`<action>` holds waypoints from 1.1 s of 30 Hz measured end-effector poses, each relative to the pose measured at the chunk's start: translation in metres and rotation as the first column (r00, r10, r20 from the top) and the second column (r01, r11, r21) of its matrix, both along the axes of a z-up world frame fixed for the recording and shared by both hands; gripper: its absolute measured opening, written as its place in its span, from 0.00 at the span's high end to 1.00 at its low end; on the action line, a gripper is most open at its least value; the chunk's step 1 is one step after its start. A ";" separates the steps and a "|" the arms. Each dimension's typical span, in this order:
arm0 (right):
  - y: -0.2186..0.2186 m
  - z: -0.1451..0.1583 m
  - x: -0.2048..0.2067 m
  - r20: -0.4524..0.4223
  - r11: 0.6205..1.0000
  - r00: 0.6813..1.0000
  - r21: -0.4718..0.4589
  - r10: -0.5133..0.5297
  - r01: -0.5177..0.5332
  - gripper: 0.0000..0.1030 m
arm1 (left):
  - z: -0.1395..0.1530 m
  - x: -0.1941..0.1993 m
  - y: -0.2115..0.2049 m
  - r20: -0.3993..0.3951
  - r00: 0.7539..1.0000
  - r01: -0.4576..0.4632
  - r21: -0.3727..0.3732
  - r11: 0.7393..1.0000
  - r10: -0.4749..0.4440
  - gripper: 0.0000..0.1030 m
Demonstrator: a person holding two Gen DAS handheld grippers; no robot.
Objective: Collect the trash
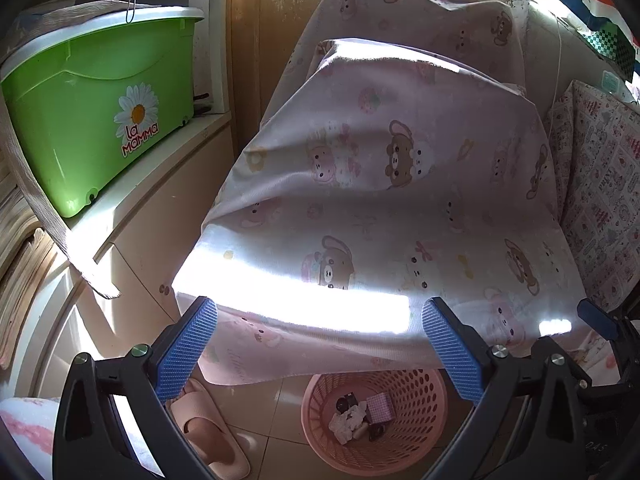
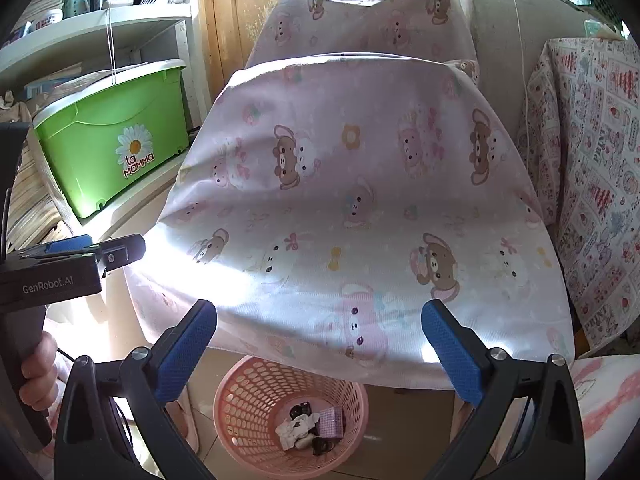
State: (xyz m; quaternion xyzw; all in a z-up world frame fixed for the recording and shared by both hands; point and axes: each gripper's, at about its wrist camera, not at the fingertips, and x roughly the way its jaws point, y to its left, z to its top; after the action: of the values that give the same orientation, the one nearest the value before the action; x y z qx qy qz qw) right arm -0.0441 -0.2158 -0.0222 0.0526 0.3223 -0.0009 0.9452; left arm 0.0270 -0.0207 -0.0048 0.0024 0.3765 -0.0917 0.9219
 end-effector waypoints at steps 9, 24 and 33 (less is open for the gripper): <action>-0.002 0.003 -0.001 0.019 0.999 0.999 -0.030 -0.037 0.038 0.00 | 0.003 -0.003 -0.002 0.029 0.999 -0.022 0.008 1.000 0.022 0.01; -0.011 0.001 0.002 -0.018 0.997 0.997 0.011 -0.076 0.076 0.00 | 0.009 -0.009 -0.005 0.090 0.996 -0.032 0.041 0.999 0.028 0.01; -0.023 0.003 0.002 -0.009 0.991 0.992 -0.022 -0.129 0.129 0.00 | 0.015 -0.012 -0.006 0.132 0.991 -0.029 0.016 0.999 0.027 0.01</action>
State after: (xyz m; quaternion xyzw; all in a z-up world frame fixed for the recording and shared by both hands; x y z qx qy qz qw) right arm -0.0416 -0.2384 -0.0191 0.0632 0.3234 -0.0655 0.9419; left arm 0.0146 -0.0266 0.0097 0.0115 0.3156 -0.0748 0.9459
